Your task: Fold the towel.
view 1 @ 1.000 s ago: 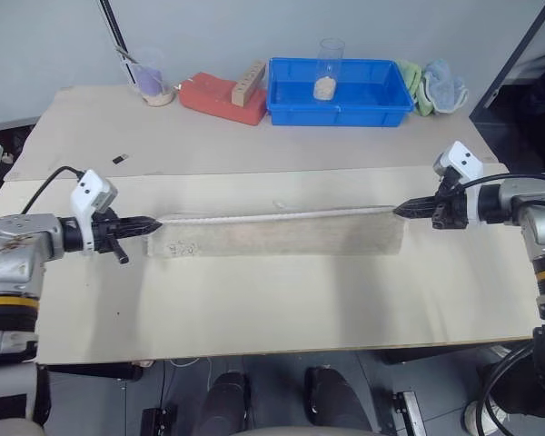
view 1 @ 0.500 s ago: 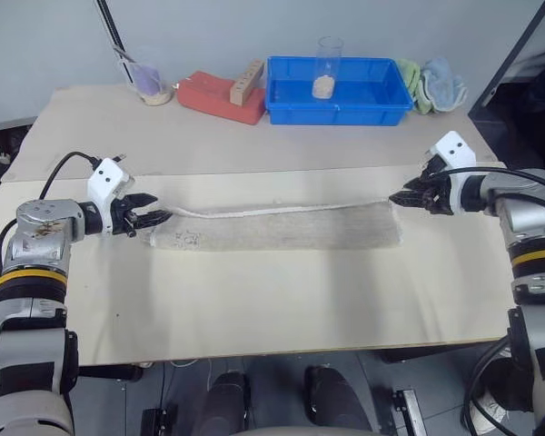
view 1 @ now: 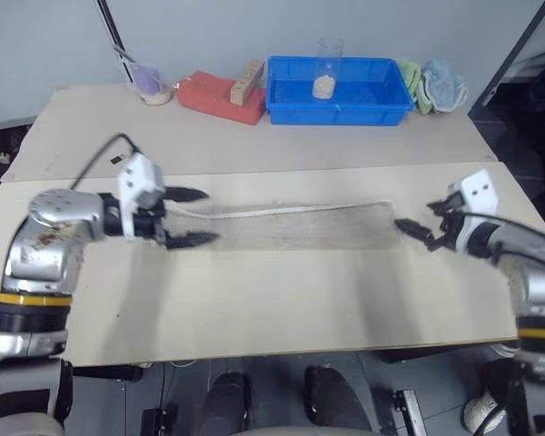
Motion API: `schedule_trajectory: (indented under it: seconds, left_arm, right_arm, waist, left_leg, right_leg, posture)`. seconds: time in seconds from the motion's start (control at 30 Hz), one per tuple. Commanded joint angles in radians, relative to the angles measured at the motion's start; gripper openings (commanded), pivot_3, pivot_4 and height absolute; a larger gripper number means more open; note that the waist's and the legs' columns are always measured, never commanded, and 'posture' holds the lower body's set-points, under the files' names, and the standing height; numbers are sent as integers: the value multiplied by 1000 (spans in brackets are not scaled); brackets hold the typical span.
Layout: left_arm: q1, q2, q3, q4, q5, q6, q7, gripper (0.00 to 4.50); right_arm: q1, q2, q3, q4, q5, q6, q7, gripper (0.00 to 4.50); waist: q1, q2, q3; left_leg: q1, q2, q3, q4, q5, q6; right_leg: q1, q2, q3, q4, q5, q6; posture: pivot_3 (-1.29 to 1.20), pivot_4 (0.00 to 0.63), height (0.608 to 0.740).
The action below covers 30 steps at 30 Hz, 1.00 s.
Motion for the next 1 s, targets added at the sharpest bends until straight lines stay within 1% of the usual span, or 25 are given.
schedule_trajectory:
  seconds: [0.03,0.13,0.3,0.33,0.37,0.47,0.5,0.63,0.67,0.73,0.83,0.93,1.0]
  left_arm:
    - [0,12,5,-112,-53,44,-5,4500]
    - [-7,12,-6,-137,-60,55,-3,4500]
    - [-18,6,-13,-132,-52,42,0,4500]
    - [-16,5,-13,-132,-50,38,0,4500]
    - [-14,4,-11,-131,-50,36,3,4500]
    - [-4,3,-7,-127,-46,23,7,4500]
    - [0,3,-6,-126,-45,19,8,4500]
    - [14,4,3,-124,-49,10,16,4500]
    - [17,3,9,-123,-52,10,21,4500]
    - [21,0,17,-124,-59,14,32,4500]
    - [32,-4,32,-139,-82,30,44,4500]
    - [40,-8,46,-166,-118,57,58,4500]
    - [48,-7,54,-192,-146,72,58,4500]
  right_arm:
    - [7,42,-44,-103,41,73,-83,4478]
    - [25,84,-39,-138,68,119,-114,4478]
    - [22,167,-62,-125,105,220,-205,4478]
    - [24,177,-62,-131,111,244,-218,3957]
    - [28,180,-59,-135,109,254,-229,3703]
    - [36,185,-51,-148,108,265,-246,2731]
    - [38,188,-49,-156,113,272,-248,2332]
    - [43,202,-44,-194,129,291,-256,996]
    - [40,197,-48,-197,128,285,-260,605]
    - [31,177,-64,-187,124,269,-263,27]
    - [15,96,-105,-142,120,248,-238,27]
    - [13,2,-110,-114,132,228,-174,27]
    - [-6,-66,-102,-111,166,238,-94,27]
  waist:
    - [-3,0,0]
    - [-3,0,0]
    - [1,0,0]
    - [1,0,0]
    - [2,0,0]
    - [2,0,0]
    - [2,0,0]
    - [1,0,0]
    - [1,0,0]
    - [0,0,0]
    - [2,0,0]
    - [7,0,0]
    - [5,0,0]
  left_leg:
    - [2,0,0,0,0,0]
    - [6,0,1,0,0,0]
    - [5,0,3,0,0,0]
    - [5,0,3,0,0,0]
    - [4,0,3,0,0,0]
    - [5,-1,2,0,0,0]
    - [5,-1,2,0,0,0]
    - [5,0,3,0,0,0]
    - [5,0,3,0,0,0]
    - [5,0,2,0,0,0]
    - [5,0,3,0,0,0]
    - [4,-2,3,0,0,0]
    - [3,-3,3,0,0,0]
  right_leg:
    - [0,0,1,-1,0,0]
    - [3,2,1,-2,0,0]
    - [3,3,-1,-2,-1,-1]
    - [3,3,-1,-2,-1,-1]
    - [3,3,0,-2,-1,-1]
    - [4,2,0,-4,-1,-1]
    - [4,2,0,-4,-1,-1]
    - [4,3,-1,-4,-1,-1]
    - [3,3,-1,-4,-1,-1]
    - [3,3,-1,-4,-1,-1]
    - [3,2,0,-4,-1,-1]
    - [4,0,-1,-5,-1,0]
    - [4,0,-1,-6,-1,0]
  posture:
    - [0,150,740]
    - [0,150,740]
    - [0,150,740]
    - [0,150,740]
    - [0,150,740]
    - [0,150,740]
    - [0,150,740]
    - [0,150,740]
    - [0,150,740]
    - [0,150,740]
    - [0,150,740]
    - [0,150,740]
    - [0,150,740]
